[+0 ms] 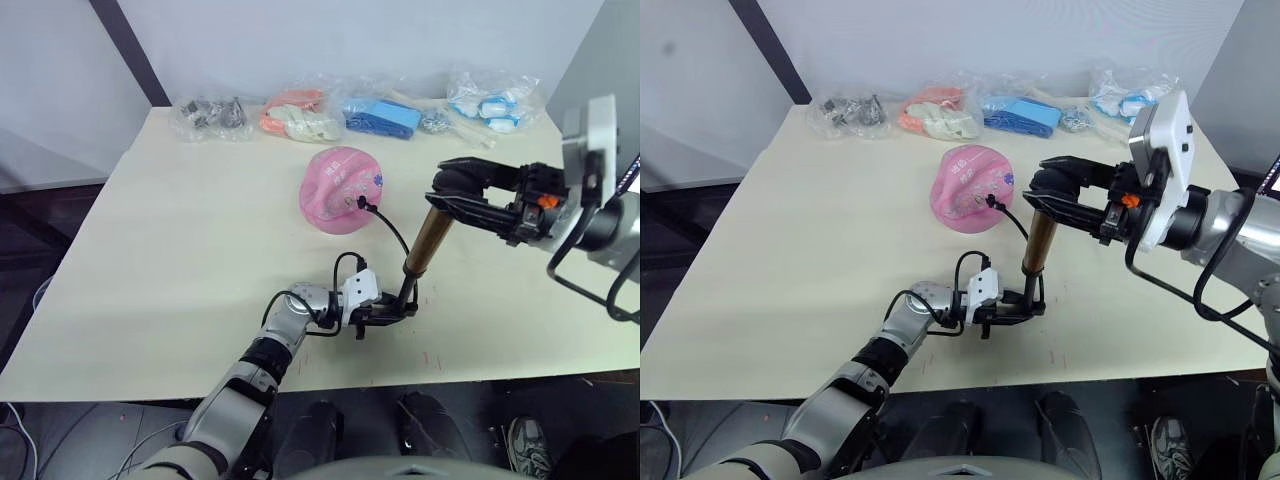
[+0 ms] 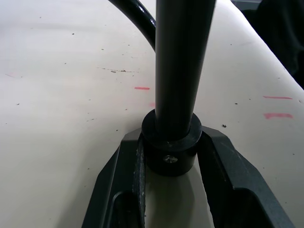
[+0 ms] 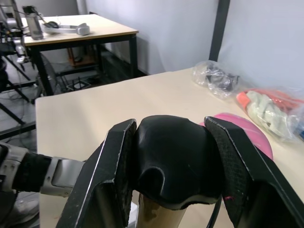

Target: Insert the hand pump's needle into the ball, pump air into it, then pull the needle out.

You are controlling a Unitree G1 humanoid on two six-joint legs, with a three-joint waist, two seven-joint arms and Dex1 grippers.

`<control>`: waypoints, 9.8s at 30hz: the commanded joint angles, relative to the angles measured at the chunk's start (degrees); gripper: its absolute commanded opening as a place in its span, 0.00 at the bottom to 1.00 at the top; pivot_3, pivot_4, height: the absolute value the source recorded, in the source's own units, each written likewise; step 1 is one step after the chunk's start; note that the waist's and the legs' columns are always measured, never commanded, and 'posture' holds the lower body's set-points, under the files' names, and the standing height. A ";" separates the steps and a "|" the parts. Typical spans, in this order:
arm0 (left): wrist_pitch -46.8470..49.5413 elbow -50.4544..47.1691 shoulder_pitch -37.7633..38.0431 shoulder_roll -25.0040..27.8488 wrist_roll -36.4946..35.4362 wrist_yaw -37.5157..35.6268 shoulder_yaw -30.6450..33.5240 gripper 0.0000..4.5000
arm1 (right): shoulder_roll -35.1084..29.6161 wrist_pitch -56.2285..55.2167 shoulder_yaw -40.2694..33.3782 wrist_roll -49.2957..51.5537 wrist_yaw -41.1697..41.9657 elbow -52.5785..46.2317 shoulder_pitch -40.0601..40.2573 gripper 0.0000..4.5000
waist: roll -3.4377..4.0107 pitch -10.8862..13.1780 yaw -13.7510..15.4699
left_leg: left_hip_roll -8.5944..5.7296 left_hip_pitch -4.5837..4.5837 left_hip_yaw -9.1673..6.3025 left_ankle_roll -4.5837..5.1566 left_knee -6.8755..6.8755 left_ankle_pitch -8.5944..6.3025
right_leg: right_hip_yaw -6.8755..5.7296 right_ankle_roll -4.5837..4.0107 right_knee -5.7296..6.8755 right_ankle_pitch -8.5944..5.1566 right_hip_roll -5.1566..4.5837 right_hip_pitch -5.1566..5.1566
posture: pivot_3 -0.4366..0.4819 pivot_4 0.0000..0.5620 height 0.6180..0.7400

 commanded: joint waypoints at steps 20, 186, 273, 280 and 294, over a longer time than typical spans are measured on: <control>4.10 0.10 0.86 0.33 0.52 -0.85 0.76 0.25 | 11.48 -18.76 18.86 -28.87 4.95 6.01 17.41 0.40 | -0.01 -0.19 -0.06 | -0.07 0.08 -0.01 -0.17 -0.01 0.09 | 0.03 0.00 -0.01 0.00 0.07 0.04 | 0.48 0.27 1.00; 6.29 -1.40 1.09 -0.50 -0.96 0.00 1.94 0.25 | 1.11 1.14 -1.41 -5.59 6.70 -0.49 -1.65 0.40 | 0.16 -0.08 0.08 | -0.04 -0.06 -0.04 -0.04 0.00 0.02 | -0.02 0.01 -0.09 0.00 -0.01 0.00 | 0.48 0.27 1.00; 5.46 -0.43 1.31 -1.12 -0.16 -0.30 0.57 0.25 | -1.99 11.16 -4.30 5.08 3.90 6.54 -17.73 0.40 | 0.19 -0.06 0.23 | -0.02 -0.14 -0.06 0.00 -0.01 0.00 | 0.01 0.00 -0.07 0.00 -0.07 -0.10 | 0.48 0.27 1.00; 5.09 0.00 1.23 -1.40 0.05 -0.20 0.49 0.25 | -2.77 11.13 -2.27 4.89 3.73 5.17 -15.48 0.40 | 0.19 -0.07 0.29 | -0.03 -0.18 -0.06 0.00 -0.01 0.00 | 0.01 0.00 -0.07 0.00 -0.08 -0.13 | 0.48 0.27 1.00; 4.56 -0.01 1.22 -1.33 0.64 0.00 0.61 0.25 | 1.13 3.60 8.66 -7.69 5.75 2.38 0.07 0.40 | 0.12 -0.17 0.37 | -0.02 -0.07 -0.04 -0.02 0.00 0.01 | -0.07 0.01 -0.10 0.00 -0.03 0.00 | 0.48 0.27 1.00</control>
